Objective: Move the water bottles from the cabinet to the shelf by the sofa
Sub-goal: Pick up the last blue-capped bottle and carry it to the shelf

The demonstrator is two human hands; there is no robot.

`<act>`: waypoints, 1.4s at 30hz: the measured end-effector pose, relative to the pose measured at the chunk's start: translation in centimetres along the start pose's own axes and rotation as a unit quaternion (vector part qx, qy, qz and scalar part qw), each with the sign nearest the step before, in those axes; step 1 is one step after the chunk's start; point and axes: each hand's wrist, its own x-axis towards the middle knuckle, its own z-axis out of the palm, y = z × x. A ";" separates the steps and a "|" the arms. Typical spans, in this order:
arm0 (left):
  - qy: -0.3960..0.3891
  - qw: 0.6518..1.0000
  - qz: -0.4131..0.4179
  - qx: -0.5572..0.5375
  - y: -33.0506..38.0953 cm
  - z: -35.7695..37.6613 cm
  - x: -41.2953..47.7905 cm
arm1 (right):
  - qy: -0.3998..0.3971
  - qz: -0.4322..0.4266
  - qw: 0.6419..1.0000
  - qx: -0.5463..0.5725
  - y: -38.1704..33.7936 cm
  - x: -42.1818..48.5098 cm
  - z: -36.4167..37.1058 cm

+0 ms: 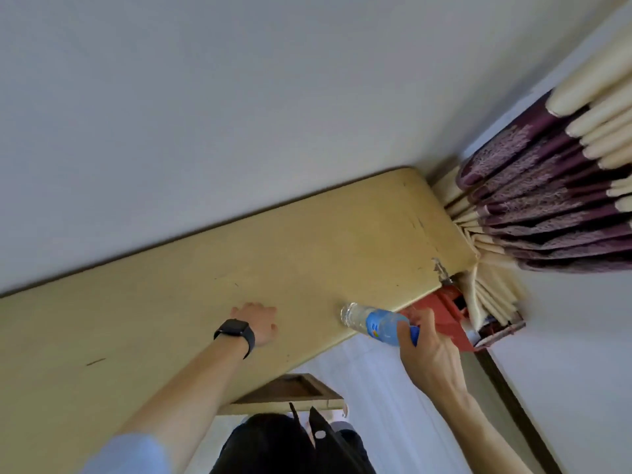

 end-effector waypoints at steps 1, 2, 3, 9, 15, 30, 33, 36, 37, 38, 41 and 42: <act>0.003 0.999 0.013 0.030 0.4 -0.8 -0.4 | -0.001 0.021 1.000 0.000 0.7 -1.5 -0.4; 0.006 0.998 0.025 0.061 1.1 -1.5 -0.8 | -0.001 0.040 0.999 0.000 1.3 -2.9 -0.7; 0.008 0.995 0.037 0.091 2.1 -2.2 -1.1 | 0.003 0.055 0.998 0.004 2.0 -4.3 -1.1; 0.062 0.961 0.168 0.210 13.4 -6.1 -2.7 | 0.096 0.153 0.981 0.071 6.1 -13.3 -3.6; 0.158 0.873 0.369 0.276 30.1 -4.6 -12.0 | 0.275 0.250 0.918 0.137 11.0 -25.8 -6.5; 0.143 0.567 0.718 0.378 50.0 21.4 -49.8 | 0.529 0.429 0.732 0.028 13.6 -72.1 -16.2; 0.129 0.510 0.754 0.394 51.8 27.0 -55.5 | 0.562 0.498 0.659 0.042 12.8 -80.3 -15.2; 0.116 0.460 0.787 0.395 53.5 32.0 -60.5 | 0.577 0.557 0.595 0.047 11.7 -87.4 -14.5; 0.110 0.444 0.796 0.397 54.2 33.6 -62.0 | 0.581 0.572 0.578 0.047 11.5 -89.4 -14.3; 0.107 0.427 0.805 0.398 54.8 35.1 -63.5 | 0.584 0.585 0.561 0.045 11.2 -91.2 -14.1; 0.090 0.380 0.831 0.396 56.6 39.5 -67.2 | 0.593 0.616 0.518 0.029 10.5 -95.9 -13.8; 0.083 0.365 0.837 0.399 56.9 40.8 -68.4 | 0.591 0.628 0.505 0.026 10.3 -97.2 -13.7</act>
